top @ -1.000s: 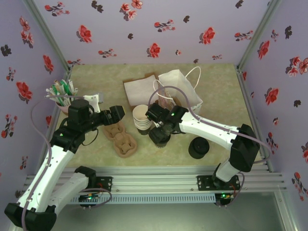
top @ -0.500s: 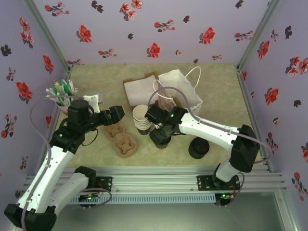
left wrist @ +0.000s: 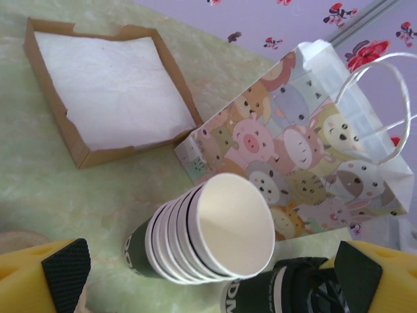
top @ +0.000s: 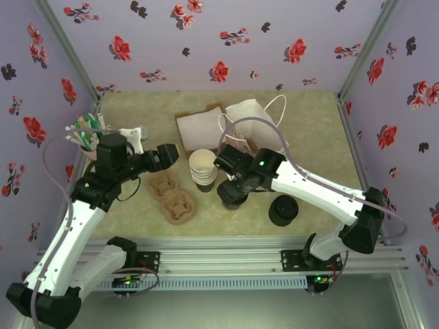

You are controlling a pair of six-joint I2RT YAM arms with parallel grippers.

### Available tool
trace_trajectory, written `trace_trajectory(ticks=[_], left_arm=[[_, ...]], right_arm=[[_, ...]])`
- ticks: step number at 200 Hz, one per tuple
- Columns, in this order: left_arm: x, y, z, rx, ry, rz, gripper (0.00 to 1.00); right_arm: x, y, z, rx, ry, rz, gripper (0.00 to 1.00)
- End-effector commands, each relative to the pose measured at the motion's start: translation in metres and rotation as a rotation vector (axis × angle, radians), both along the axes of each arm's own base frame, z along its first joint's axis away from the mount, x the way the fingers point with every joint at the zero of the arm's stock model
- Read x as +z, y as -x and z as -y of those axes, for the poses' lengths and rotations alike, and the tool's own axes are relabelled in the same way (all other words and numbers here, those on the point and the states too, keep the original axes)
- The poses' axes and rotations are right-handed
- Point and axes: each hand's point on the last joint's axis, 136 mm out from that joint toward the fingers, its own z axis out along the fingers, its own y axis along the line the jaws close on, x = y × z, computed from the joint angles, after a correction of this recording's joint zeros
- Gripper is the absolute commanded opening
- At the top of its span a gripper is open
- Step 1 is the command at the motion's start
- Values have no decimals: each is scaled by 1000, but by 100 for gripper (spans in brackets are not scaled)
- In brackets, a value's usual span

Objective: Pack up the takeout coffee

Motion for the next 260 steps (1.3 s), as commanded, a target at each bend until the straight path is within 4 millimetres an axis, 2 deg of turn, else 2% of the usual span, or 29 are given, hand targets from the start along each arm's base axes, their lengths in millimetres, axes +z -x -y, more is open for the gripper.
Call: trace_trajectory(ticks=[1, 65, 109, 138, 157, 207, 260], left_arm=[[26, -7, 9, -42, -1, 58, 99], [70, -52, 28, -66, -12, 139, 99], [86, -99, 42, -66, -37, 158, 99], [82, -137, 55, -68, -51, 138, 99], [71, -164, 64, -72, -67, 119, 99], [34, -227, 90, -101, -99, 91, 99], [-12, -274, 115, -135, -104, 66, 98]], right_arm=[[30, 10, 8, -12, -47, 3, 71], [88, 17, 24, -23, -147, 67, 72], [135, 16, 37, -43, -223, 156, 72], [163, 13, 46, -57, -261, 216, 72], [180, 10, 52, -70, -277, 263, 73], [222, -5, 73, -139, -316, 412, 73], [255, -27, 99, -265, -327, 557, 72]])
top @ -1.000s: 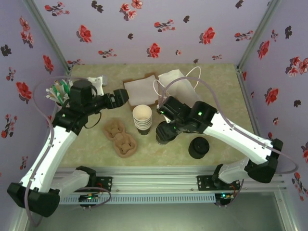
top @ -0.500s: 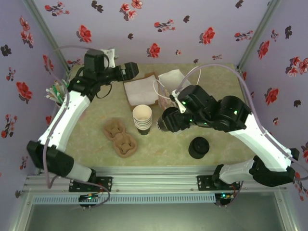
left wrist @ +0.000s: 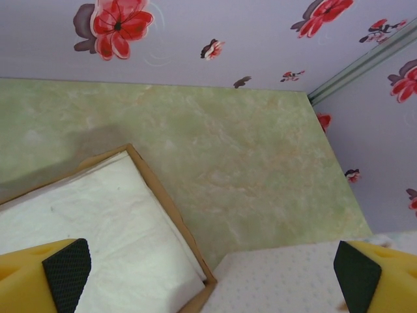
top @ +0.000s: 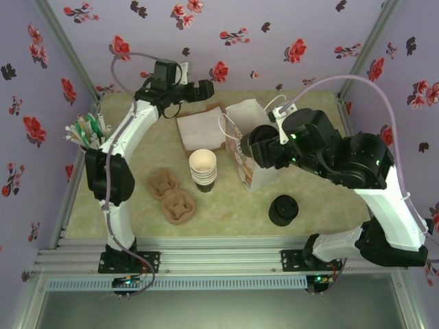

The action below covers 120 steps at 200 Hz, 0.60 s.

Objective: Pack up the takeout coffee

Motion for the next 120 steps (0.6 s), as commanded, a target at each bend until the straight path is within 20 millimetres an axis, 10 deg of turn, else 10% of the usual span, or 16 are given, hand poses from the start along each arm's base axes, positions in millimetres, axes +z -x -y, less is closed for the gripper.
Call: trace_trajectory(ticks=[1, 120], left_arm=[[3, -18, 10, -38, 6, 59, 98], [-55, -46, 66, -159, -20, 32, 98]], right_arm=[[20, -13, 21, -92, -1, 88, 72], [-21, -80, 18, -231, 147, -116, 73]])
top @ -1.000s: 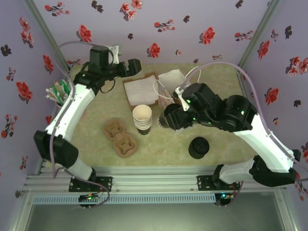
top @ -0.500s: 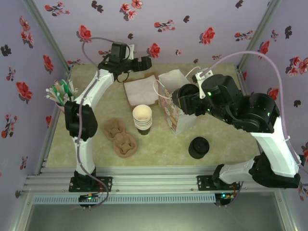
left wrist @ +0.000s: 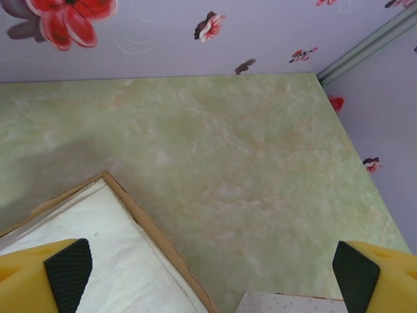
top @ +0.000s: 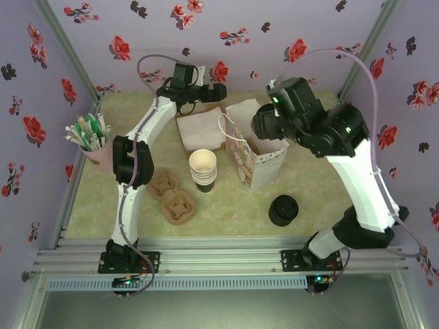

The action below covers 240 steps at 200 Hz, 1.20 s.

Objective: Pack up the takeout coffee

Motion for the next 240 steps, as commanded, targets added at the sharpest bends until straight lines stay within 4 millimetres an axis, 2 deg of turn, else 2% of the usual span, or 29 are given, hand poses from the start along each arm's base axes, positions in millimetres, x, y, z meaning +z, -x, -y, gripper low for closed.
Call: trace_trajectory(ticks=[1, 45, 103, 146, 240], left_arm=[[5, 1, 14, -58, 1, 42, 98], [-3, 6, 21, -81, 2, 28, 97], [-2, 19, 32, -122, 11, 26, 97], [-3, 30, 38, -143, 21, 21, 97], [3, 59, 50, -188, 30, 27, 96]], right_arm=[[-12, -6, 4, -11, 33, -75, 73], [-50, -20, -4, -6, 91, -246, 72], [-87, -22, -4, -16, 178, -386, 72], [-95, -15, -2, -18, 189, -428, 72], [-111, -1, 20, -64, 205, -465, 72]])
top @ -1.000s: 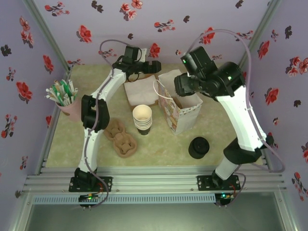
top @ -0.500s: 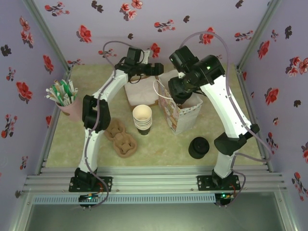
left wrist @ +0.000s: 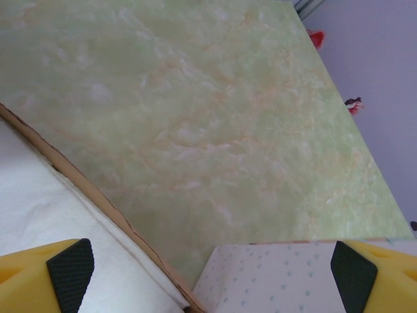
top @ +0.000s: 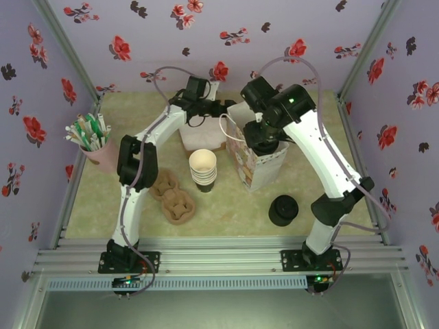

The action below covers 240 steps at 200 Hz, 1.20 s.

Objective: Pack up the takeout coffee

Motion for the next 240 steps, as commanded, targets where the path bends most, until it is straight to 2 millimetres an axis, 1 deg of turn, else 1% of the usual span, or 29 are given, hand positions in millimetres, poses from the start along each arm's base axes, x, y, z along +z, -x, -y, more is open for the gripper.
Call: trace_trajectory(ticks=[1, 33, 52, 94, 122, 140, 176, 222, 240], left_arm=[[42, 11, 6, -42, 42, 96, 96], [43, 21, 12, -56, 47, 97, 97], [40, 23, 11, -53, 47, 92, 96], [38, 27, 11, -54, 60, 87, 96], [37, 24, 10, -49, 56, 85, 96], [37, 21, 4, -31, 57, 80, 96], [47, 16, -9, -1, 62, 86, 98], [57, 16, -22, 22, 57, 93, 98], [59, 16, -30, 42, 51, 95, 99]], right_arm=[[2, 21, 23, -31, 27, -44, 71], [-3, 21, 27, -42, 21, -58, 71], [-2, 18, 27, -46, 5, -53, 71], [-10, 12, 20, -32, -14, -81, 71], [-17, 10, 14, -15, -21, -108, 70], [-20, 9, 10, -3, -26, -121, 70], [-27, 7, 5, 16, -17, -146, 69], [-26, -1, 3, 16, -5, -131, 69], [-25, -4, 3, 17, 2, -123, 69]])
